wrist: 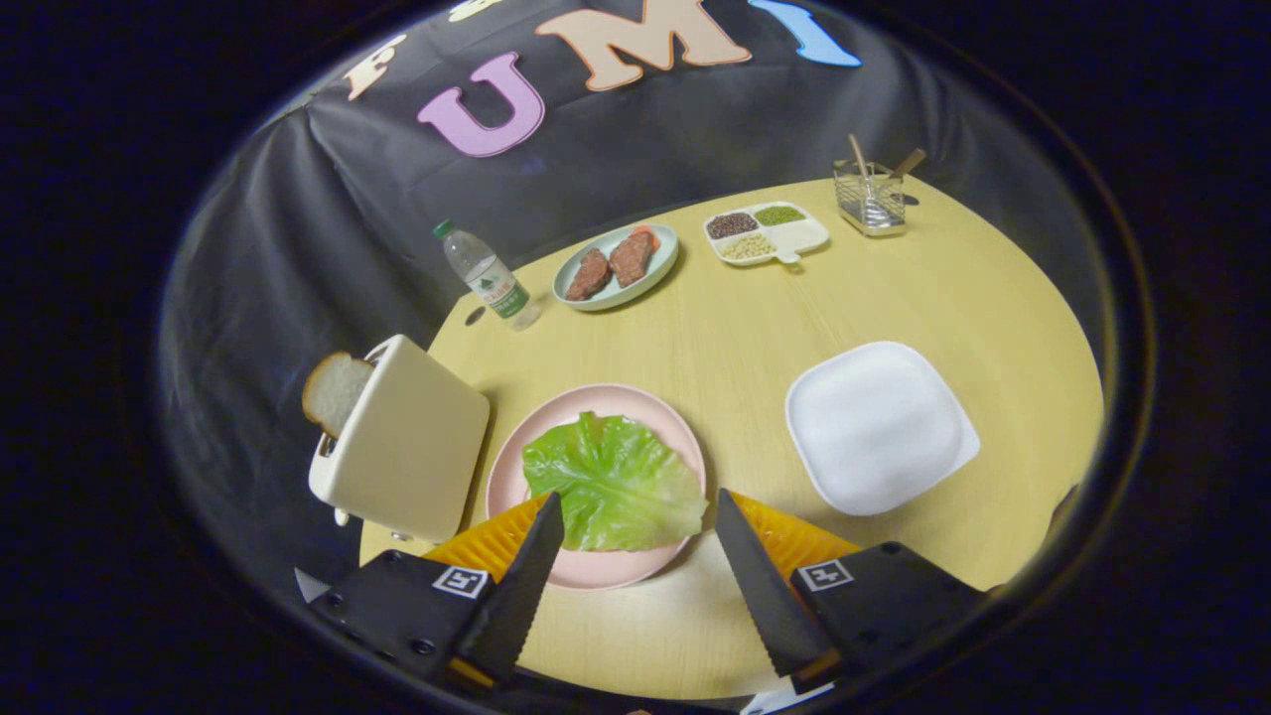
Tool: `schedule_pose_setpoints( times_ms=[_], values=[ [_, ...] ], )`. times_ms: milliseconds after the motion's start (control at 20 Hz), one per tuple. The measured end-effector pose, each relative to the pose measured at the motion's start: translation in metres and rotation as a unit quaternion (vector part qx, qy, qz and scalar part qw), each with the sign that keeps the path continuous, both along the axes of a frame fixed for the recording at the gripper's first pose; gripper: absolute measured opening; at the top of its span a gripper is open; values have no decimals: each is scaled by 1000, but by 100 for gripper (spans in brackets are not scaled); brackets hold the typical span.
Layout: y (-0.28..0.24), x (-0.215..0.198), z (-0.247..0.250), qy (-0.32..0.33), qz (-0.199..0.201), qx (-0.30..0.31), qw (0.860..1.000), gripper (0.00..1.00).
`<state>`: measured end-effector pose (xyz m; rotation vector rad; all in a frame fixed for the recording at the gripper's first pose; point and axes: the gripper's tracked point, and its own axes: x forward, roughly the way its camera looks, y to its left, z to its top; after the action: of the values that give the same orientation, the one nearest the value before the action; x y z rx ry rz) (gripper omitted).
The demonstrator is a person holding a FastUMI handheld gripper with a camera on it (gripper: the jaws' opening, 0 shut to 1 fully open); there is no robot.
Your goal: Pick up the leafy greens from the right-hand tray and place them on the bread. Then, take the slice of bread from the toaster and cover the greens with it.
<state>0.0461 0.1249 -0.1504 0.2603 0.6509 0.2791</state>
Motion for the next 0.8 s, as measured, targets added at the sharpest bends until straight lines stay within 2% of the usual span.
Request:
schedule_pose_setpoints(
  times_ms=[350, 600, 800],
  values=[
    [41, -24, 54, 24, 68, -22, 997, 96],
    [95, -49, 72, 60, 114, -51, 990, 97],
    [153, -64, 91, 114, 145, -34, 982, 97]
  ],
)
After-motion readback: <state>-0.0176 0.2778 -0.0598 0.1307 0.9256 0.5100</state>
